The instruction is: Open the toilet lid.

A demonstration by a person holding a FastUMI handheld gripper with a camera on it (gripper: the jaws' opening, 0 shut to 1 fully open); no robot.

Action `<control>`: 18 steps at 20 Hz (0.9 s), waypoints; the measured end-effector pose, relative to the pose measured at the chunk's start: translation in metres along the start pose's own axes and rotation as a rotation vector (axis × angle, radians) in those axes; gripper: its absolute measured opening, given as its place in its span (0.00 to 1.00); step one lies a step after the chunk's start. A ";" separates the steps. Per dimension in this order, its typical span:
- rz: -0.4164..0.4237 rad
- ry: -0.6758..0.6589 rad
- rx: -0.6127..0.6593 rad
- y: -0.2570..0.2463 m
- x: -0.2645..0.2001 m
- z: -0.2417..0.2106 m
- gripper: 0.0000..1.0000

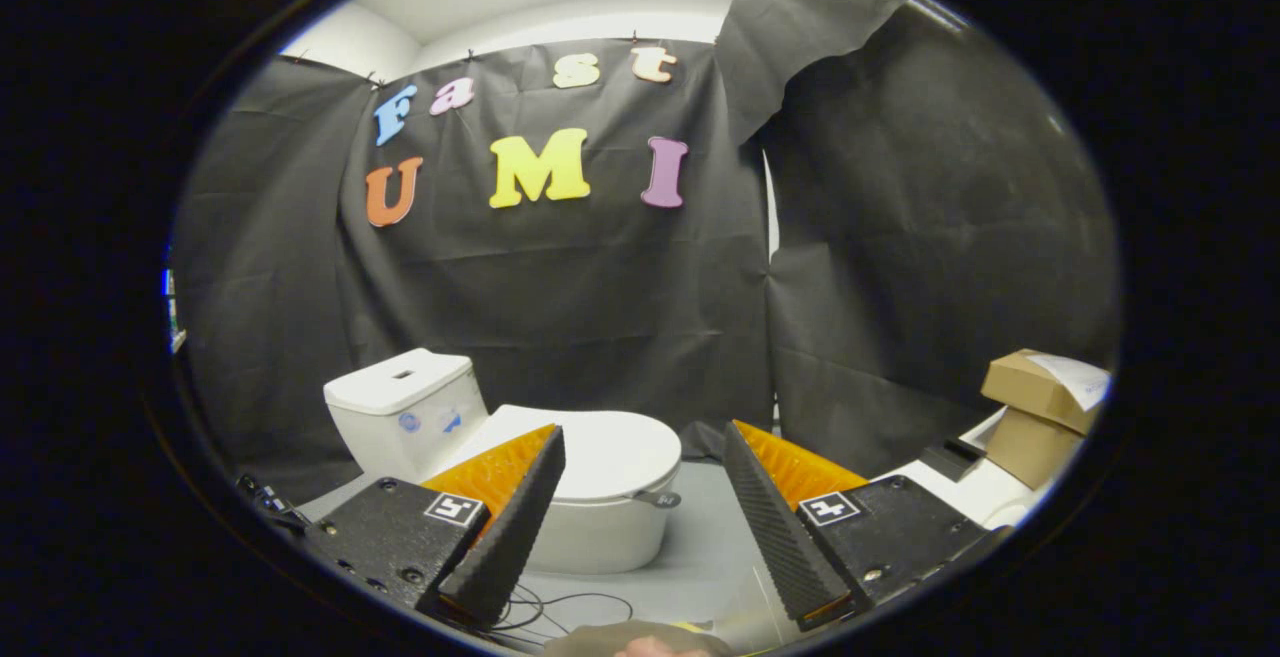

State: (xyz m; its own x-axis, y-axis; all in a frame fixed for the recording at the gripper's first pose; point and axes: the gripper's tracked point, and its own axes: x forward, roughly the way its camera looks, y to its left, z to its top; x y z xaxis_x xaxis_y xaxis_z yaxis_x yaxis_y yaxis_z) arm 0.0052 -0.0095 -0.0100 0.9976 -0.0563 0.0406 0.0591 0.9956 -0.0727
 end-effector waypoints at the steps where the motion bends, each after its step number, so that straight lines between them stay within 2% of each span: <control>1: 0.000 0.013 0.007 0.003 0.001 -0.006 1.00; 6: -0.051 0.067 -0.032 -0.003 0.015 -0.017 1.00; 12: -0.104 0.199 0.012 -0.016 0.052 -0.022 1.00; 15: -0.145 0.321 0.023 -0.029 0.075 -0.038 1.00; 18: -0.125 0.449 0.032 -0.032 0.089 -0.060 1.00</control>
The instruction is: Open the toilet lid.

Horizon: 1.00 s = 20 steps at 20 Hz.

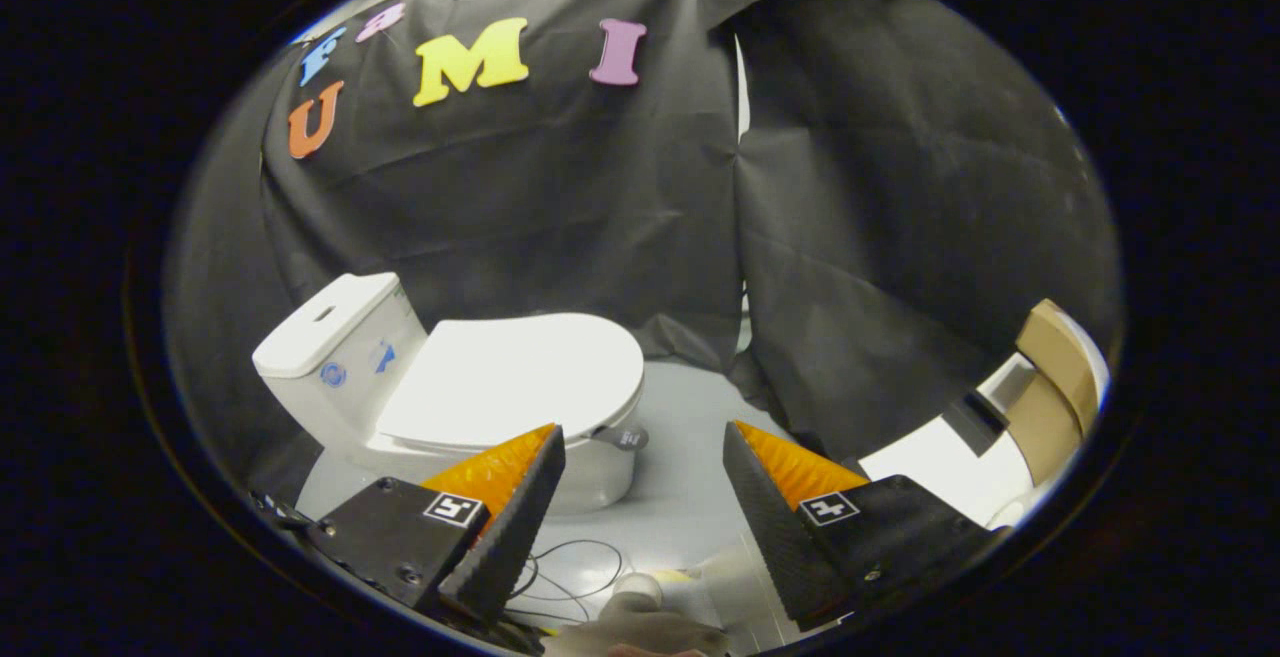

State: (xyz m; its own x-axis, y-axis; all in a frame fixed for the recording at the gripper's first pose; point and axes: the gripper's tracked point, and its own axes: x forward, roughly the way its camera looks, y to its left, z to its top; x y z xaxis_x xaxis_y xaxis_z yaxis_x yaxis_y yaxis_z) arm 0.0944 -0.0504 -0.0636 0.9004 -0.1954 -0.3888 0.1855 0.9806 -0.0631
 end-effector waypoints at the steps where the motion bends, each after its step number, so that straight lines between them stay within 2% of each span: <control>1: 0.009 0.034 -0.011 -0.001 0.007 -0.003 1.00; 11: 0.133 0.221 0.017 0.013 0.091 -0.010 0.99; 15: 0.221 0.321 0.074 0.020 0.124 -0.019 0.99; 17: 0.239 0.363 0.107 0.017 0.141 -0.026 0.99; 20: 0.280 0.393 0.211 0.017 0.158 -0.032 0.99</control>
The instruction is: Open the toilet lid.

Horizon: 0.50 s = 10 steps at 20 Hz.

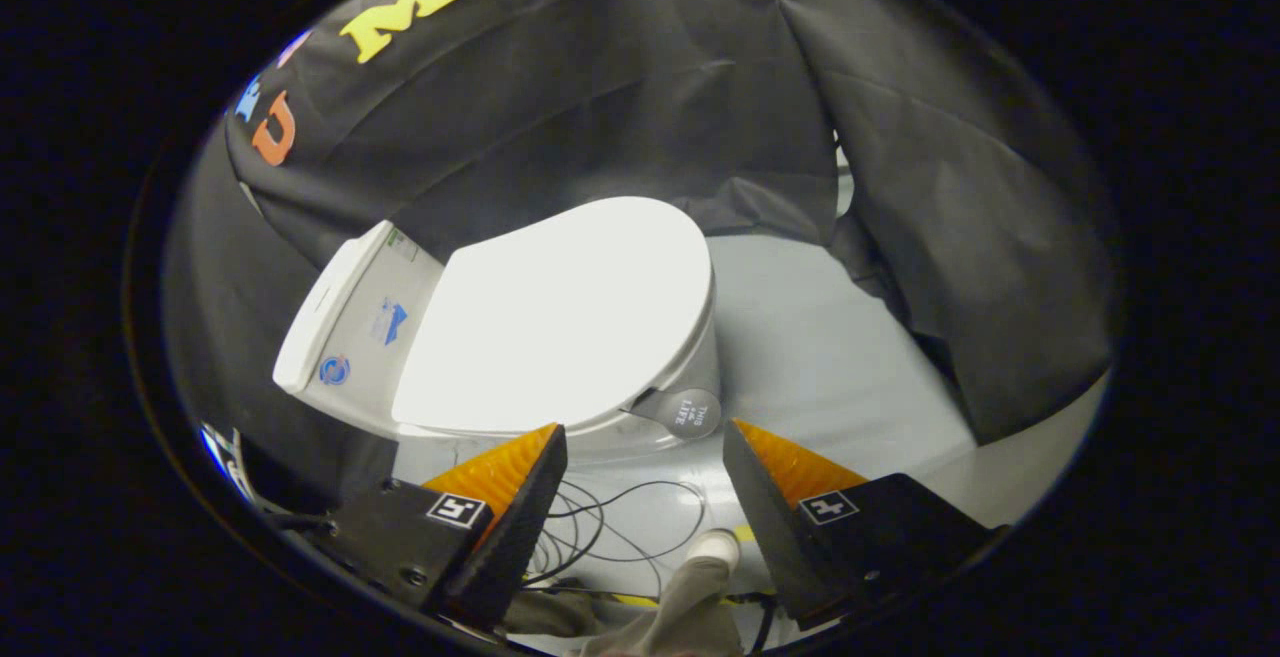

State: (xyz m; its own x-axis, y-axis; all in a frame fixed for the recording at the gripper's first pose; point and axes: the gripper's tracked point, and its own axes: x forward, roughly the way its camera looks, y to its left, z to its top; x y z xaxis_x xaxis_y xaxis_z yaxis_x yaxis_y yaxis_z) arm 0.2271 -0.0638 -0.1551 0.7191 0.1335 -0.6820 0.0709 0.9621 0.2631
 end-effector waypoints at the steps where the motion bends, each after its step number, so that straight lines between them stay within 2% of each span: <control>1: 0.038 0.006 0.036 0.004 0.005 -0.002 0.98; 3: 0.061 0.029 0.083 0.000 0.019 -0.008 0.97; 6: 0.038 0.022 0.119 -0.024 0.037 -0.008 0.97; 10: 0.054 0.029 0.193 -0.038 0.055 -0.006 0.94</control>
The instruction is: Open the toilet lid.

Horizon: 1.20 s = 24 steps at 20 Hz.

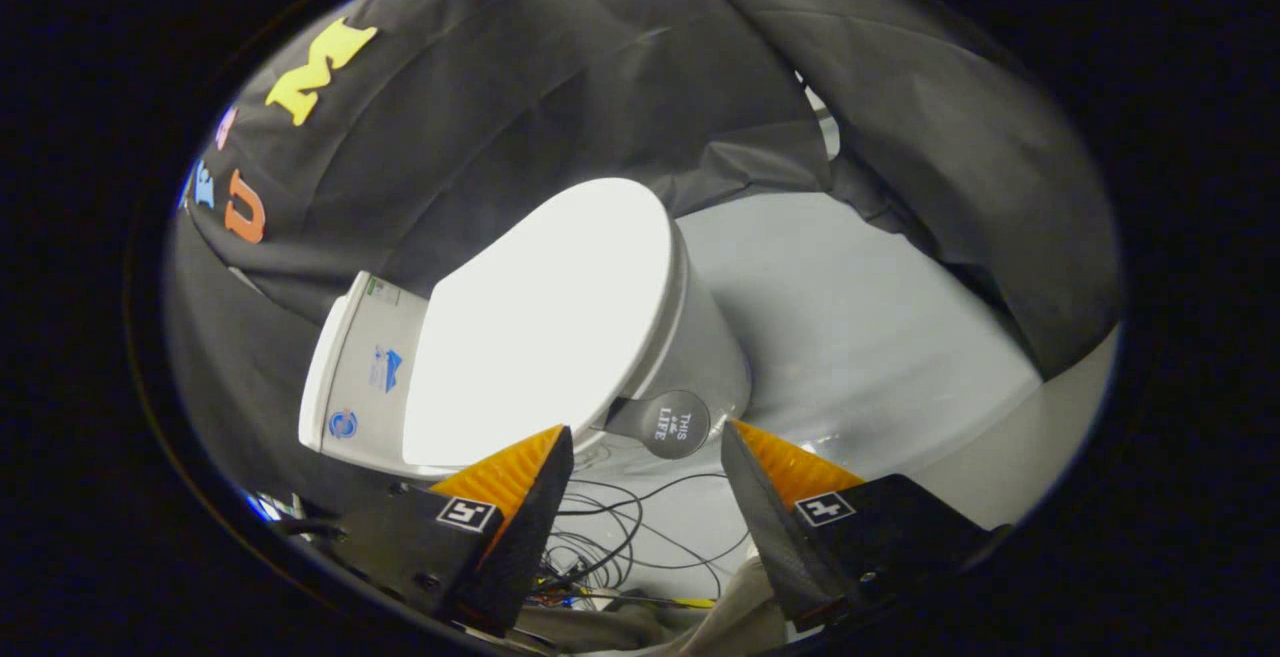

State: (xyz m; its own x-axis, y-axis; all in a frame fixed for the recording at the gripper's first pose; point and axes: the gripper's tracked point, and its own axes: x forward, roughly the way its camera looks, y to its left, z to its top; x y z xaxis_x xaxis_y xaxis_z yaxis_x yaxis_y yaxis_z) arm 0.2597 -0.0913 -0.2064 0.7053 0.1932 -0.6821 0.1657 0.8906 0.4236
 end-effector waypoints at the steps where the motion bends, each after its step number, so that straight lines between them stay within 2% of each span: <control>1: 0.004 -0.003 0.004 -0.003 0.006 0.000 0.91; 6: 0.042 -0.011 0.043 -0.007 0.024 -0.002 0.84; 8: 0.084 -0.004 0.098 -0.006 0.028 -0.003 0.78; 10: 0.133 -0.006 0.125 -0.002 0.032 -0.003 0.69; 13: 0.163 -0.018 0.146 -0.004 0.037 -0.002 0.59; 16: 0.174 -0.037 0.268 -0.013 0.039 0.005 0.45; 17: 0.200 -0.044 0.316 -0.012 0.038 0.008 0.31; 19: 0.243 -0.057 0.357 -0.011 0.039 0.010 0.22; 22: 0.291 -0.063 0.417 -0.009 0.037 0.009 0.17; 24: 0.290 -0.063 0.418 -0.008 0.033 0.015 0.11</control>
State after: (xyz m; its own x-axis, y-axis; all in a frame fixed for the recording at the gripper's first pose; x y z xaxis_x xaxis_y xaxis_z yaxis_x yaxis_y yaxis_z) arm 0.2925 -0.0985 -0.2232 0.8011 0.3711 -0.4695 0.2097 0.5608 0.8010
